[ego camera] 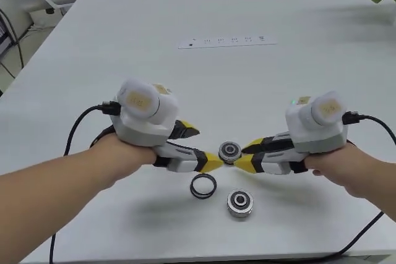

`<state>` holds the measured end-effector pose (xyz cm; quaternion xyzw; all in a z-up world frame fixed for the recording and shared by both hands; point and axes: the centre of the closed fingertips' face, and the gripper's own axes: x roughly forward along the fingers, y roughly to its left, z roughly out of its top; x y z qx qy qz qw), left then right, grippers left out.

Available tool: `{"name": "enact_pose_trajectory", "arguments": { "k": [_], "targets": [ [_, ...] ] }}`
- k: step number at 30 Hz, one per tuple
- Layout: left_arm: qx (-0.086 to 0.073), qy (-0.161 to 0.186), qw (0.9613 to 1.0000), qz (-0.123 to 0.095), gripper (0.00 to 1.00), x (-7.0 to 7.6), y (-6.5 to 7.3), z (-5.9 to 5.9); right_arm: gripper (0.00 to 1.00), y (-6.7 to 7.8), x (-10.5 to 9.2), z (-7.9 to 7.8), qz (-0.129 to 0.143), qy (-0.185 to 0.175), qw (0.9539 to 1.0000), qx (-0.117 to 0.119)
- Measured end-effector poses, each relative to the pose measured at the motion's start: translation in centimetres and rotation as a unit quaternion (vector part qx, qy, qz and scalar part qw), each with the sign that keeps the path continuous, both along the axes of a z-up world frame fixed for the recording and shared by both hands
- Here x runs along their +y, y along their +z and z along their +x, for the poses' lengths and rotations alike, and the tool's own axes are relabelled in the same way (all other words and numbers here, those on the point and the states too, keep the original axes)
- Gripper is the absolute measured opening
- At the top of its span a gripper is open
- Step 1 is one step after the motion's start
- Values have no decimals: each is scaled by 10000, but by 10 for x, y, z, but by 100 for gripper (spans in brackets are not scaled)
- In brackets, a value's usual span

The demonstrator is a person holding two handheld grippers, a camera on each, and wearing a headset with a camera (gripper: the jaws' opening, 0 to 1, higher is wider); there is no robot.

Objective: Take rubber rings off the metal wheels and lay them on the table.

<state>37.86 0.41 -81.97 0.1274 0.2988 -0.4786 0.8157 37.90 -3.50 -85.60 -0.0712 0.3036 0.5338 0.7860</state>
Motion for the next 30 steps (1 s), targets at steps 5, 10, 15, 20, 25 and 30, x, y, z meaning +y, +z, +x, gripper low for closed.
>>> {"name": "enact_pose_trajectory", "arguments": {
  "k": [5,10,15,20,25,30],
  "targets": [
    [6,-44,10000,19,47,-8,-5,1,17,-2,0,0,-28,22,10000,-40],
    [21,-99,9999,37,44,-15,-10,2,14,-2,0,2,-9,-40,10000,-76],
    [29,-156,9999,67,40,-19,-14,3,14,-3,0,3,-4,-37,10000,-86],
    [38,-188,9998,106,36,-21,-17,5,13,-3,-1,4,5,-36,9999,-98],
    [15,-229,9996,163,33,-24,-20,7,13,-4,-1,4,19,-48,9999,-110],
    [-21,-277,9994,192,30,-28,-21,6,12,-4,-1,4,33,-57,9999,-112]
  ]
}}
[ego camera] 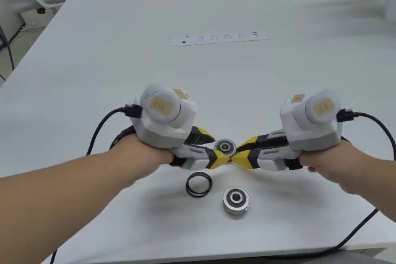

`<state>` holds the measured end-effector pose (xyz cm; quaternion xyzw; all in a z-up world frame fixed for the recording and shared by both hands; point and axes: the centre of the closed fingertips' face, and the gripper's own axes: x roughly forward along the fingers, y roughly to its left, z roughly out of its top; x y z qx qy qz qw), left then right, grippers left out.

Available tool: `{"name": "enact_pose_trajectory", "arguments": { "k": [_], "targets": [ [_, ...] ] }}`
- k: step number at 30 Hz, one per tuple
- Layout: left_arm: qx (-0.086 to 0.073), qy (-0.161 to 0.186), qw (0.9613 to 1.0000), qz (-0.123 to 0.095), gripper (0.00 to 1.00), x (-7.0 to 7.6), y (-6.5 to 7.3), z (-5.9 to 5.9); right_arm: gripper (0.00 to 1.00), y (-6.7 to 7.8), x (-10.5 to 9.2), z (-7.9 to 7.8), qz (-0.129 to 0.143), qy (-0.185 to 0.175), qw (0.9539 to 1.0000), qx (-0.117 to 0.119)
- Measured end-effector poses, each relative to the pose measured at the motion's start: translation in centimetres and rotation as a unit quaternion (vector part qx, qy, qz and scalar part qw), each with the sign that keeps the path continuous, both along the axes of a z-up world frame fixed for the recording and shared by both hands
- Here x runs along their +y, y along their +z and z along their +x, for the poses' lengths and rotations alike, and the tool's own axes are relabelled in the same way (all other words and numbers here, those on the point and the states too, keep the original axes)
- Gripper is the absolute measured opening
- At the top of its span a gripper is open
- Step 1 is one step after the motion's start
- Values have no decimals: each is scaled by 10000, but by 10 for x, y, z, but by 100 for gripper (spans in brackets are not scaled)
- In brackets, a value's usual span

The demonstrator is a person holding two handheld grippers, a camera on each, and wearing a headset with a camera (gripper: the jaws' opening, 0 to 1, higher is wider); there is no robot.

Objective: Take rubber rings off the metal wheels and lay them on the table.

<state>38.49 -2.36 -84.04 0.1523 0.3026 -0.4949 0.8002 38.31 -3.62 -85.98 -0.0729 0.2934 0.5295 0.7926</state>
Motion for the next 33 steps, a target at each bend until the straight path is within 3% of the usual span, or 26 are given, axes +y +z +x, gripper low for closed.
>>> {"name": "enact_pose_trajectory", "arguments": {
  "k": [18,19,21,33],
  "targets": [
    [-160,-44,9998,98,16,-6,-1,6,11,3,2,-5,9,9,10000,-8],
    [-181,-53,9998,109,16,-6,-1,6,11,3,2,-5,7,8,10000,-9],
    [-371,-181,9988,248,16,-7,-2,5,11,3,2,-4,11,2,10000,-11],
    [-511,-95,9982,315,14,-6,-2,6,9,0,0,-2,-112,-11,9998,-180]
  ]
}}
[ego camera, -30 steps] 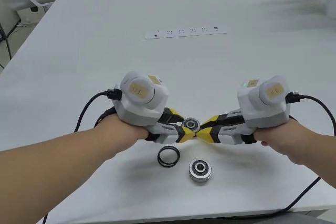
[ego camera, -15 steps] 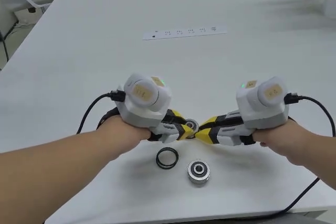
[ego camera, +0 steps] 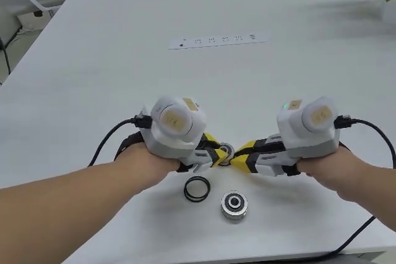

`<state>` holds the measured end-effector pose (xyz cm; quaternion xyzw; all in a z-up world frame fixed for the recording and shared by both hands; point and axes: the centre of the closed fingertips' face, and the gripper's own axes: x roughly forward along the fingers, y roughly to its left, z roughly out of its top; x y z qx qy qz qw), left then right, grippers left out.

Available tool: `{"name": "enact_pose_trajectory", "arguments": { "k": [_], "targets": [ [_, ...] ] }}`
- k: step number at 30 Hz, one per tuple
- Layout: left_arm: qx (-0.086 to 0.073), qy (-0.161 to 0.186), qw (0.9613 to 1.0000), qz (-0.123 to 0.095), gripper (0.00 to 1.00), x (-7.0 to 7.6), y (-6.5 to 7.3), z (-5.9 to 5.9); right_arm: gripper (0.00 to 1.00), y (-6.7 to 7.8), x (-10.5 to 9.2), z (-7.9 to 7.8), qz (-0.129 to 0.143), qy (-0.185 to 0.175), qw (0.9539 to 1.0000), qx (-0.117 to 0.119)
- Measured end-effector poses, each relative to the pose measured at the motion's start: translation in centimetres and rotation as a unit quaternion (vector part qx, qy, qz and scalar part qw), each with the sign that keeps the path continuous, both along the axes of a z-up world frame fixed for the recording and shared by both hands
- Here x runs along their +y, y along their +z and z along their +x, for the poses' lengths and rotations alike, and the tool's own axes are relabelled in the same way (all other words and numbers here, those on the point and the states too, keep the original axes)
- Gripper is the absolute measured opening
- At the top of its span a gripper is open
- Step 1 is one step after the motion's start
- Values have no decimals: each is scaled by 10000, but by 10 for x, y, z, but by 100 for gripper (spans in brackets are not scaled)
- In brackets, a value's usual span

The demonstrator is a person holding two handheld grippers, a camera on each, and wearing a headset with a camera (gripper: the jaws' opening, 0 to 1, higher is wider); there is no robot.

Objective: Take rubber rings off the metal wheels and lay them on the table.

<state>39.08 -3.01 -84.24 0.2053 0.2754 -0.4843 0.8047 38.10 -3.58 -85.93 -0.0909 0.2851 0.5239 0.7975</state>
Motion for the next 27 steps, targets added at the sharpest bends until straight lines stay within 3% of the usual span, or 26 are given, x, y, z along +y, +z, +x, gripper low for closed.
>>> {"name": "enact_pose_trajectory", "arguments": {
  "k": [7,14,19,22,26,27],
  "targets": [
    [-44,69,10000,-17,13,0,0,0,1,-2,-2,1,7,-95,9999,37],
    [-96,69,9999,8,13,0,0,0,0,-1,-4,3,192,-430,9986,260],
    [-97,113,9999,-17,13,0,-1,0,0,0,-5,5,626,-853,9920,696],
    [-98,119,9999,-14,13,0,-1,0,0,0,-8,7,776,-1023,9880,859],
    [-108,113,9999,-13,13,0,-1,0,0,5,-12,11,945,-1240,9837,896],
    [-108,112,9999,-10,13,0,-1,0,0,6,-11,10,1043,-1261,9812,1020]
  ]
}}
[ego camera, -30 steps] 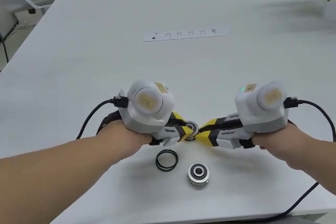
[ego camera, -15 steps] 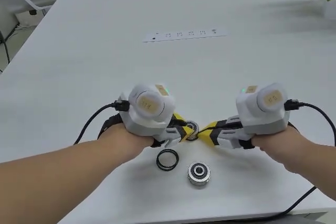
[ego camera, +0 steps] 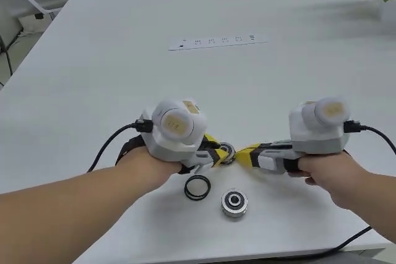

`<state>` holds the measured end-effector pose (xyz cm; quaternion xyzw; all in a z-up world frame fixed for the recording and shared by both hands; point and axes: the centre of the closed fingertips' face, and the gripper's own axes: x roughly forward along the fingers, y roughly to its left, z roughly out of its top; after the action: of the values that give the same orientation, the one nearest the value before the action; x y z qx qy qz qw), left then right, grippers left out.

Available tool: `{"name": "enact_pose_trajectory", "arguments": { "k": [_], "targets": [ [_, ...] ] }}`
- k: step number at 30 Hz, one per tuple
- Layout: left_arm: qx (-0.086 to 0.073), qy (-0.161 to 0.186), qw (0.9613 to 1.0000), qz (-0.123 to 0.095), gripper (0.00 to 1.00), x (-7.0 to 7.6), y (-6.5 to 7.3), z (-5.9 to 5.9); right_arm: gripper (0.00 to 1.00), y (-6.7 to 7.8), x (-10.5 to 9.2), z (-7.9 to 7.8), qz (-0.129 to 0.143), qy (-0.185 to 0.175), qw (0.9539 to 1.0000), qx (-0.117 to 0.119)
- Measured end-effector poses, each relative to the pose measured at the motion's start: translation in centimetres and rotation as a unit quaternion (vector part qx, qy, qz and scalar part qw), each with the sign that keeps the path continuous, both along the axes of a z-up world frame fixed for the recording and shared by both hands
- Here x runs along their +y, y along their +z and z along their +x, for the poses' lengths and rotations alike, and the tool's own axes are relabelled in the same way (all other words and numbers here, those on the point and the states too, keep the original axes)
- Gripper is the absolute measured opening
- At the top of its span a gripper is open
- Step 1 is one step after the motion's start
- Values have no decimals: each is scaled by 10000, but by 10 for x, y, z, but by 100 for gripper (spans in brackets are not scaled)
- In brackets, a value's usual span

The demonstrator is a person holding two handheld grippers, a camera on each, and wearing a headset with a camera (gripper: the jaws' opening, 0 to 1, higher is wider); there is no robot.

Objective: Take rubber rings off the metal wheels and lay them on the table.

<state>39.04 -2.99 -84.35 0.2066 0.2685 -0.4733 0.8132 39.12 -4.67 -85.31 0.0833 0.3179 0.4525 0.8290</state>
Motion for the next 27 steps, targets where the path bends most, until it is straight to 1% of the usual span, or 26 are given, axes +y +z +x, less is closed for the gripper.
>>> {"name": "enact_pose_trajectory", "arguments": {
  "k": [1,2,4,6,7,9,12,14,17,27],
  "targets": [
    [3,-10,10000,6,13,0,0,0,0,1,-1,2,64,-51,10000,40],
    [7,-16,10000,9,13,0,0,0,0,1,-1,2,45,-46,10000,22],
    [22,-24,10000,29,13,0,0,-1,0,3,1,3,92,-66,9999,26],
    [40,-13,10000,40,13,0,-1,-1,0,6,3,3,186,-112,9997,80],
    [43,-5,10000,43,13,1,-1,-1,0,5,3,2,173,-117,9997,84],
    [40,5,10000,40,13,1,-1,-2,0,7,4,2,249,-138,9995,128],
    [36,-12,10000,55,13,1,-1,-2,0,9,5,0,208,-74,9997,42],
    [35,-18,10000,59,13,1,-1,-2,0,9,5,0,200,-80,9998,49],
    [31,-3,10000,56,13,1,-1,-2,0,11,6,-2,263,-136,9995,140],
    [33,39,10000,55,13,0,-1,-2,0,14,14,-7,259,-29,9996,111]
  ]
}}
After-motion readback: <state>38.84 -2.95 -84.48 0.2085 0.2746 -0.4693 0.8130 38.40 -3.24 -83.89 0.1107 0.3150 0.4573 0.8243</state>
